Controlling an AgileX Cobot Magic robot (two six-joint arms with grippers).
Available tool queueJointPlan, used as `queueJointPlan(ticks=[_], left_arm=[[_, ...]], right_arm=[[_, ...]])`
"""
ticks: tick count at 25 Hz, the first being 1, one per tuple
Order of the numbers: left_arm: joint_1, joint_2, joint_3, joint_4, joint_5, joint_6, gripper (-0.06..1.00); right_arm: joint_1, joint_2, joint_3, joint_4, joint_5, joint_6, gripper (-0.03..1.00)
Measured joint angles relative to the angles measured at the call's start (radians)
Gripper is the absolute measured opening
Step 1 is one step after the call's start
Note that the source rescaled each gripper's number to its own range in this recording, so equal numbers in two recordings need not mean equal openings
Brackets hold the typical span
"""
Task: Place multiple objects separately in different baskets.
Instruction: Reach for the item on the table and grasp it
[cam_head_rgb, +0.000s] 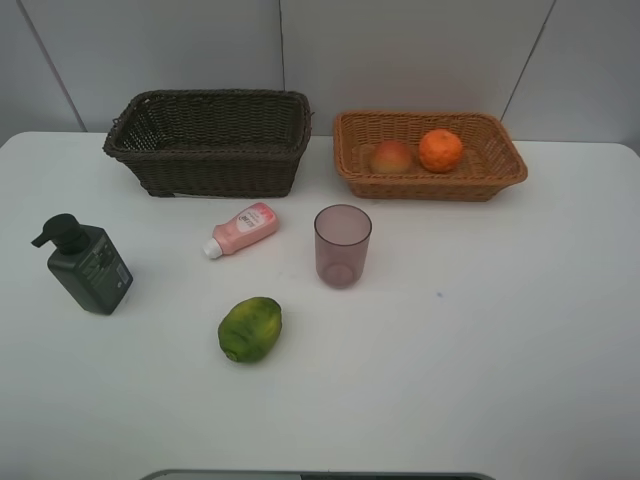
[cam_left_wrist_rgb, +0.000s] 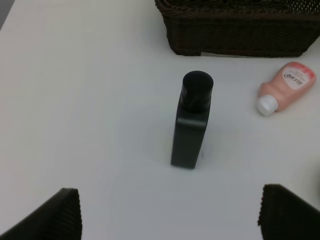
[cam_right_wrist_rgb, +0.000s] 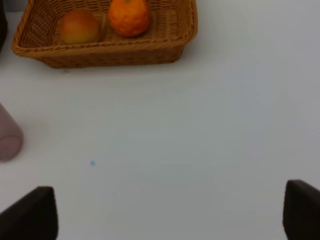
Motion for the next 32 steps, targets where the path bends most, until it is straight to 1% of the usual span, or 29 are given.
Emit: queueJointPlan(ticks=[4, 10, 12, 32], left_arm=[[0.009, 0.0, 0.0, -0.001, 0.0, 0.0, 0.92], [0.089, 0.0, 0.0, -0.001, 0.0, 0.0, 0.92], [0.104, 0.0, 0.0, -0.001, 0.0, 0.0, 0.92], [0.104, 0.0, 0.0, 0.0, 0.0, 0.0, 0.92]], right_arm=[[0.0, 0.0, 0.0, 0.0, 0.0, 0.0, 1.0], [0.0, 0.0, 0.0, 0.0, 0.0, 0.0, 1.0], [0.0, 0.0, 0.0, 0.0, 0.0, 0.0, 1.0], [0.0, 0.0, 0.0, 0.0, 0.0, 0.0, 1.0]])
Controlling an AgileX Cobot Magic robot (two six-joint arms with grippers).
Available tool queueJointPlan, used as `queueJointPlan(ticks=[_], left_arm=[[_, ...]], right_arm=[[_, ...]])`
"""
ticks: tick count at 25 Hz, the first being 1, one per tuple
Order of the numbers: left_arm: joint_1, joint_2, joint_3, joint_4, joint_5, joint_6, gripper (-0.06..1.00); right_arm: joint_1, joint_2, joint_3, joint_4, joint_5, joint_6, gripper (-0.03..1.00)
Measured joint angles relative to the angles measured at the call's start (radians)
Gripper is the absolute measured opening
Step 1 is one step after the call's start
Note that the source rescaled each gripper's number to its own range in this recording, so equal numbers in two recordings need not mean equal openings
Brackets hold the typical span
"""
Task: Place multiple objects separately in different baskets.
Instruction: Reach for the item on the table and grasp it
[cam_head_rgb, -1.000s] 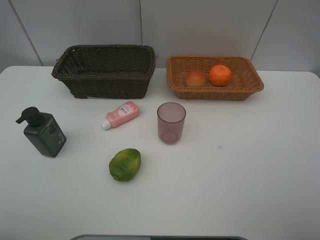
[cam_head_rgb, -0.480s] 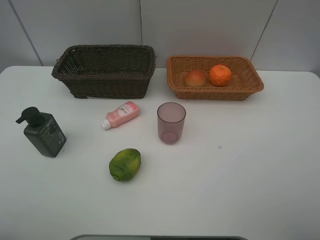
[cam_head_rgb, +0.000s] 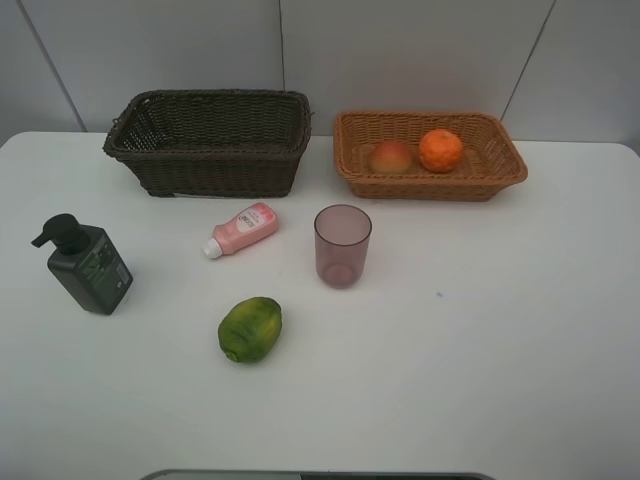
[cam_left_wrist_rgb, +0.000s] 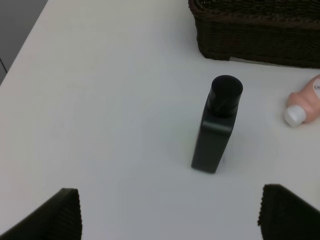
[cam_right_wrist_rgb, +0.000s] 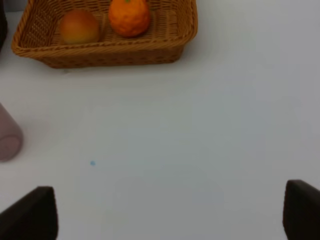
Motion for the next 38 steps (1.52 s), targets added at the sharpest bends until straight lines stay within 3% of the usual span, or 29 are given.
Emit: queueJointPlan(ticks=[18, 27, 38], left_arm=[[0.0, 0.027, -0.001, 0.006, -0.006, 0.03, 0.92], [-0.037, 0.357, -0.108, 0.0, -0.094, 0.031, 0.92], [-0.132, 0.888, -0.331, 0.028, -0.085, 0.031, 0.92]], right_arm=[[0.0, 0.0, 0.0, 0.0, 0.0, 0.0, 1.0], [0.0, 0.0, 0.0, 0.0, -0.001, 0.0, 1.0], [0.0, 0.0, 0.0, 0.0, -0.001, 0.0, 1.0]])
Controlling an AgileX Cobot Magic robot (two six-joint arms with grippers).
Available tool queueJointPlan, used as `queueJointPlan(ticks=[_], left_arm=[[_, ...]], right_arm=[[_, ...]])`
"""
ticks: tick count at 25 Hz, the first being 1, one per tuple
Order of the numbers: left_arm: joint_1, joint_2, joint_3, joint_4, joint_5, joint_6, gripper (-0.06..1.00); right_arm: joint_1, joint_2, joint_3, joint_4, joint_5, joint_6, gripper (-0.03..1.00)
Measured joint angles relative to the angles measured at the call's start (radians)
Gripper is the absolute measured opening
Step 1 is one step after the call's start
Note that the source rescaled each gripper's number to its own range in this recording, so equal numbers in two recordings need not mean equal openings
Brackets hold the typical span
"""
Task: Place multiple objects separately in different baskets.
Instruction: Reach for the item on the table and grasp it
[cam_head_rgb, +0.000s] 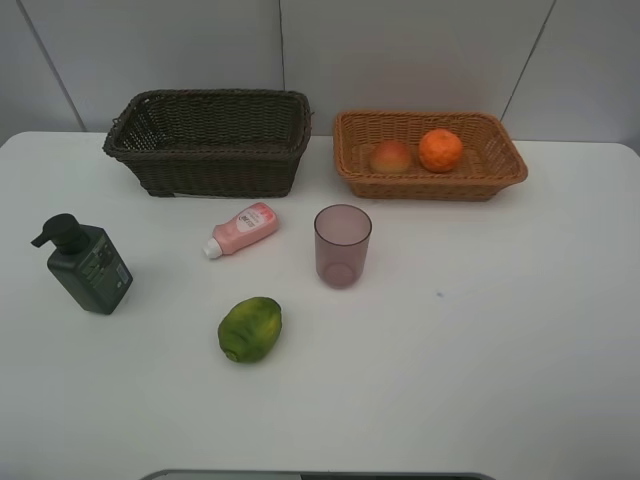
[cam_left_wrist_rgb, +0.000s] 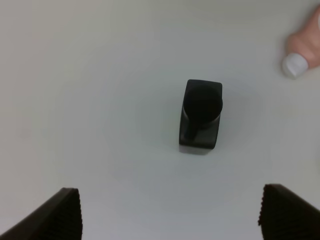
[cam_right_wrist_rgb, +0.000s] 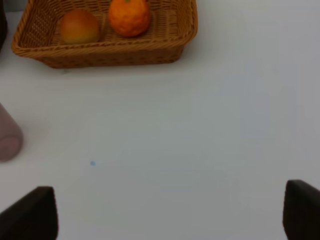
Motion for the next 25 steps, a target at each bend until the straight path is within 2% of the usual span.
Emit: queueJointPlan(ticks=[6, 10, 16, 25], left_arm=[[-0.045, 0.225, -0.093, -0.001, 0.042, -0.036, 0.93], [-0.045, 0.302, -0.168, -0.001, 0.067, -0.075, 0.99], [-0.045, 0.324, -0.255, 0.002, 0.083, -0.088, 1.0], [-0.045, 0.338, -0.267, 0.003, 0.082, -0.088, 1.0]], right_arm=[[0.0, 0.0, 0.0, 0.0, 0.0, 0.0, 1.0], [0.0, 0.0, 0.0, 0.0, 0.0, 0.0, 1.0], [0.0, 0.0, 0.0, 0.0, 0.0, 0.0, 1.0], [0.0, 0.0, 0.0, 0.0, 0.0, 0.0, 1.0]])
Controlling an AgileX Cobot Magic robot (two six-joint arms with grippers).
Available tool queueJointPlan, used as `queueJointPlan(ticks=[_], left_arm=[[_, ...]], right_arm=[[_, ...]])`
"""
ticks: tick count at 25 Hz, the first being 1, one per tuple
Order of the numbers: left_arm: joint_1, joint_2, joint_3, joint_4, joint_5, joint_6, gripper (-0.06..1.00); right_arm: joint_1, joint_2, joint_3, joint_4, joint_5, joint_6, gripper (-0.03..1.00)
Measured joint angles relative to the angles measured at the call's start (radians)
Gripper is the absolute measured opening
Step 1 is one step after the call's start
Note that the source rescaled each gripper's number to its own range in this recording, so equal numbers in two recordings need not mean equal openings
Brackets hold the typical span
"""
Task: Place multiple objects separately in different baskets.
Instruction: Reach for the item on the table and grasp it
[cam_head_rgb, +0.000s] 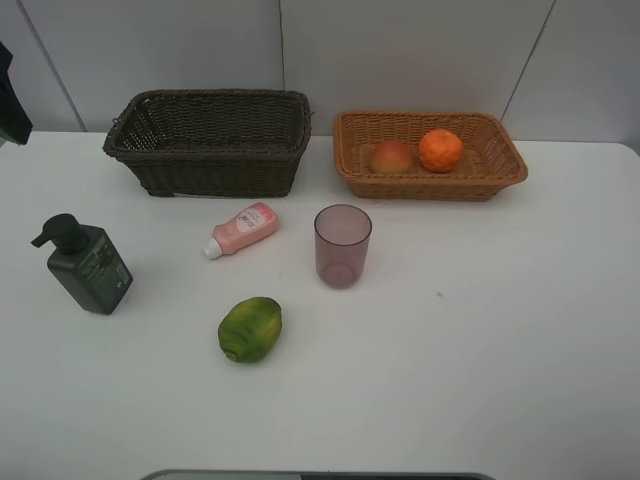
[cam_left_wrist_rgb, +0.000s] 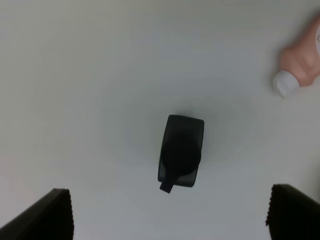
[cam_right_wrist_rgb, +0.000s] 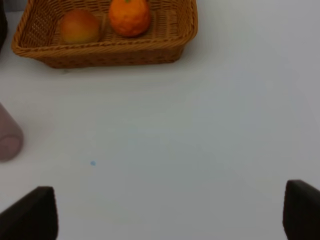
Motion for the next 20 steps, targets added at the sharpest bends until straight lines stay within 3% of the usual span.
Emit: queueJointPlan(ticks=[12, 20], left_arm=[[0.0, 0.12, -0.004, -0.03, -0.002, -0.076, 1.0], [0.0, 0.241, -0.004, -0.01, -0.003, -0.046, 1.0]], right_arm=[[0.0, 0.0, 0.0, 0.0, 0.0, 0.0, 1.0], [0.0, 0.0, 0.0, 0.0, 0.0, 0.0, 1.0]])
